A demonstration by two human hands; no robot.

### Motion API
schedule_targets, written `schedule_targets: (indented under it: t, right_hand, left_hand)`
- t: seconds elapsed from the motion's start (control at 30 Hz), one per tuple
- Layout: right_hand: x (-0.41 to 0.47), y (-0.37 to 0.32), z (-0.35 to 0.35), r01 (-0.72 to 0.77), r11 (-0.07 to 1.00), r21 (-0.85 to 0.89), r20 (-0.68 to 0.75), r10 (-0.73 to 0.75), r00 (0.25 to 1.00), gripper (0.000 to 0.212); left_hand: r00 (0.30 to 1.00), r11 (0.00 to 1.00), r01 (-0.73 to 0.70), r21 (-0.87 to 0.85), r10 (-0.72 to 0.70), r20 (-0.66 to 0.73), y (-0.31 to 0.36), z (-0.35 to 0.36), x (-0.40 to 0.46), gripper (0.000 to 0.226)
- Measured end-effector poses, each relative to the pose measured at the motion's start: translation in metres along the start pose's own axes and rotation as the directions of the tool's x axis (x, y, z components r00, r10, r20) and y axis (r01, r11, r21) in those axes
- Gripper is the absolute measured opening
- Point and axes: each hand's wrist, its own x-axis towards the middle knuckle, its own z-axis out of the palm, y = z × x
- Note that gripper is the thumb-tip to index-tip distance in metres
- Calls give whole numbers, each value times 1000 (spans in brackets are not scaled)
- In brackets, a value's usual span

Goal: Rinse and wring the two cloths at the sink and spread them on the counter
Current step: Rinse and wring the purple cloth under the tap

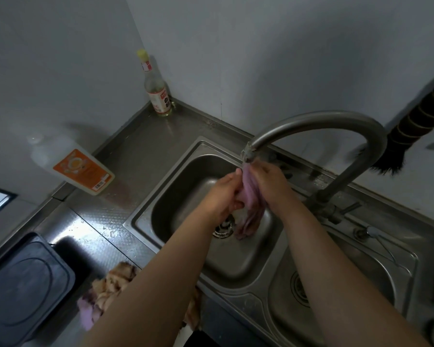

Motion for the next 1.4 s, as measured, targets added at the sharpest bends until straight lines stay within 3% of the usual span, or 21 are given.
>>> schedule_targets:
  t: [0.1,0.23,0.3,0.43,0.53,0.73,0.97,1.04,1.1,1.17,1.27,1.34,1.4]
  right_hand:
    - [2,3,-4,17,987,-159,-24,-21,999,21]
    - [-1,6,0,-24,995,100,5,24,1000,25]
    - [0,3,2,-12,991,137,-49,19,999,22]
    - [6,2,-5,15,997,81,-269,7,963,27]
    - [6,7,-10,-4,998,56,-363,24,931,33]
    - [6,7,-8,80,985,151,-443,-5,896,28]
    - [5,7,-6,38,992,120,-411,15,911,30]
    - [5,6,-6,46,995,89,-479,2,878,27]
    - [3,3,-5,86,996,19,-554,-61,830,24]
    - [-2,2,5,94,995,-38,-502,-100,859,20]
    - [-11,3,37,49,983,-178,-276,-97,956,24]
    - [-2,1,39,-10,940,-342,-322,-107,941,28]
    - [10,-6,29,-76,928,-365,-411,-88,907,25]
  left_hand:
    - [996,979,-87,-182,85,-16,4,-4,-3,29]
    - [996,990,91,107,-93,6,8,-4,-10,50]
    - [987,982,136,134,-146,66,5,-5,-11,53]
    - [987,997,73,16,-75,143,0,-11,-12,34]
    - [987,983,-14,-183,43,153,2,-14,-12,21]
    - [985,989,-100,-106,114,133,9,-20,-1,18]
    - [996,909,-62,-412,85,38,5,-22,-2,24]
    - [992,943,-119,-310,105,-63,7,-22,0,27]
    - [970,984,-158,-77,140,-197,9,-21,1,25]
    - [937,984,-144,109,171,-304,13,-18,3,25]
    - [943,989,-116,93,139,-302,15,1,-1,28]
    - [952,997,-67,40,76,-296,14,22,-4,28]
    - [947,999,-36,-35,22,-320,13,35,-3,31]
